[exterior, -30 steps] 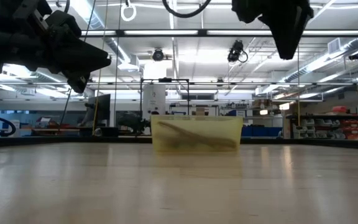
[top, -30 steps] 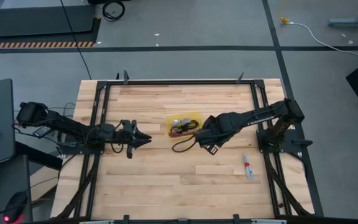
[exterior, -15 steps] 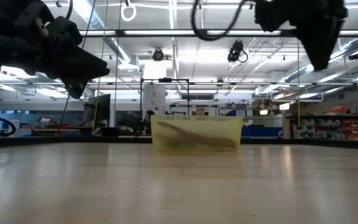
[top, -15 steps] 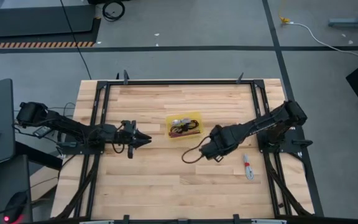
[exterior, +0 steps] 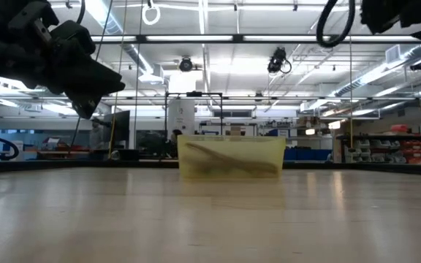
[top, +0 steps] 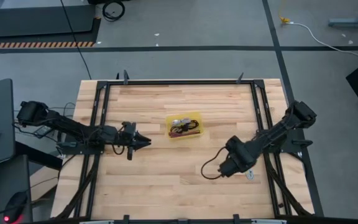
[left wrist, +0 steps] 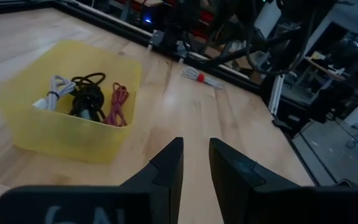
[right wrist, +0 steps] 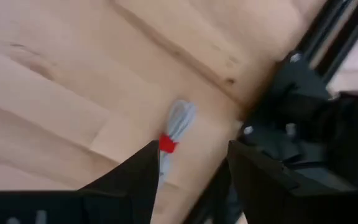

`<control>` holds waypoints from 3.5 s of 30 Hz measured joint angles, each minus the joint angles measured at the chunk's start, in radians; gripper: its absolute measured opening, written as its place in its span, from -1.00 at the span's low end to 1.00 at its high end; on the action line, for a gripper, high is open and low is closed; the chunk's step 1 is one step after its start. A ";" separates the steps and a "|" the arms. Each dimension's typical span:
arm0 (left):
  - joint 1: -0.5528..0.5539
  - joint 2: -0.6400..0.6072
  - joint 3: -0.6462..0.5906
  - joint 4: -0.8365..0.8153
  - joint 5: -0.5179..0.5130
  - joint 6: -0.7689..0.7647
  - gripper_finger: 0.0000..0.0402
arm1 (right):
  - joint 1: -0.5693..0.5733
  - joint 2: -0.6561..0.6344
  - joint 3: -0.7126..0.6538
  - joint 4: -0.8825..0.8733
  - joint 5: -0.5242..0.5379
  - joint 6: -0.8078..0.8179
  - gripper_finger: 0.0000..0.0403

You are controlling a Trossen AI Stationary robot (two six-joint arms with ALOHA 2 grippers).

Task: Pick and place USB-C Cables
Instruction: Put the white cable charger into the yellow bin

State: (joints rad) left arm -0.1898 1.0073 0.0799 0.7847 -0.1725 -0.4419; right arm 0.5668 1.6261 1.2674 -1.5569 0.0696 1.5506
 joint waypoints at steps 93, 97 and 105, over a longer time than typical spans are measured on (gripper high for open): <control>-0.102 0.000 -0.006 -0.059 -0.075 -0.046 -0.58 | 0.082 -0.059 -0.185 0.408 0.260 -0.294 -0.82; -0.102 0.000 -0.006 -0.059 -0.075 -0.045 -0.58 | 0.047 -0.060 -0.099 0.319 0.382 -0.420 -0.82; -0.102 0.000 -0.006 -0.057 -0.090 -0.044 -0.58 | -0.097 -0.060 0.006 0.365 0.428 -0.797 -0.83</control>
State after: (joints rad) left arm -0.2916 1.0077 0.0738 0.7277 -0.2629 -0.4862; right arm 0.4696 1.5658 1.2739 -1.1922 0.4978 0.7534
